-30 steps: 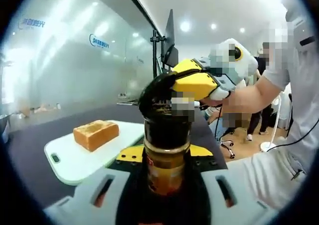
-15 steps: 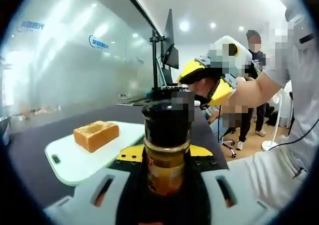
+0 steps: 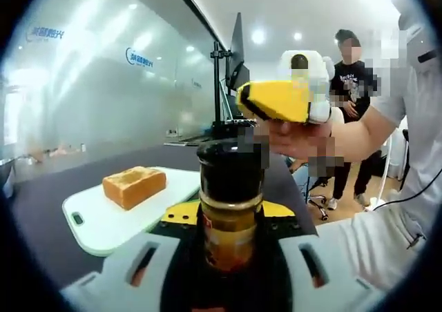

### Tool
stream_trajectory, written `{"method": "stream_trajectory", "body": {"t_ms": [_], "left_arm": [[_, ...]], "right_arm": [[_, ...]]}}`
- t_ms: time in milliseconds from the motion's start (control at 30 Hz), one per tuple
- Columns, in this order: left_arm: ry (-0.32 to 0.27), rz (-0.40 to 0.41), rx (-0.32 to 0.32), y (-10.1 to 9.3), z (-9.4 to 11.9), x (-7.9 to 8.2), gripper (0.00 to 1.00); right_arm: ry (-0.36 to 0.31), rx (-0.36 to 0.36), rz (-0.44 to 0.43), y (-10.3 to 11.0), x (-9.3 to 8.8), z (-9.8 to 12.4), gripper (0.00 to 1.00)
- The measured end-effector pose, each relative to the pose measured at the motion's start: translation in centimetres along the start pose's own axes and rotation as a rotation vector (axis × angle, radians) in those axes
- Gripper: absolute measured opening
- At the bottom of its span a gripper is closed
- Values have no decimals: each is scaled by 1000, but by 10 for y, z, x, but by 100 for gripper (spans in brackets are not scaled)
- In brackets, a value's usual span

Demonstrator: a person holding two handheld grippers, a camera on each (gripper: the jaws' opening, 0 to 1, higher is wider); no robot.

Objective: Sprinkle pepper

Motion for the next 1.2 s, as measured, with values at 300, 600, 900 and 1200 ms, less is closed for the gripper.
{"method": "stream_trajectory", "body": {"t_ms": [300, 600, 900, 1200], "left_arm": [[4, -16, -2, -3, 1, -1, 21], [14, -18, -7, -6, 0, -1, 21], [23, -13, -4, -4, -1, -4, 21], [26, -19, 1, -2, -4, -4, 21]], "right_arm": [[84, 73, -133, -3, -10, -1, 0], [92, 102, -122, -2, -11, -1, 0], [113, 80, -83, 3, -9, 0, 0], [85, 72, -98, 1, -8, 6, 0]]}}
Point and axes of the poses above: the point that each gripper's makers call its tool centre point, and the gripper's own axes: z roughly backward along the fingers, y roughly to its left, x roughly out of its top, the point moved 6 cm from there along z, roughly backward along the fingers, and after that the axes turned 4 degrees about -x, right-handed, at the moved point
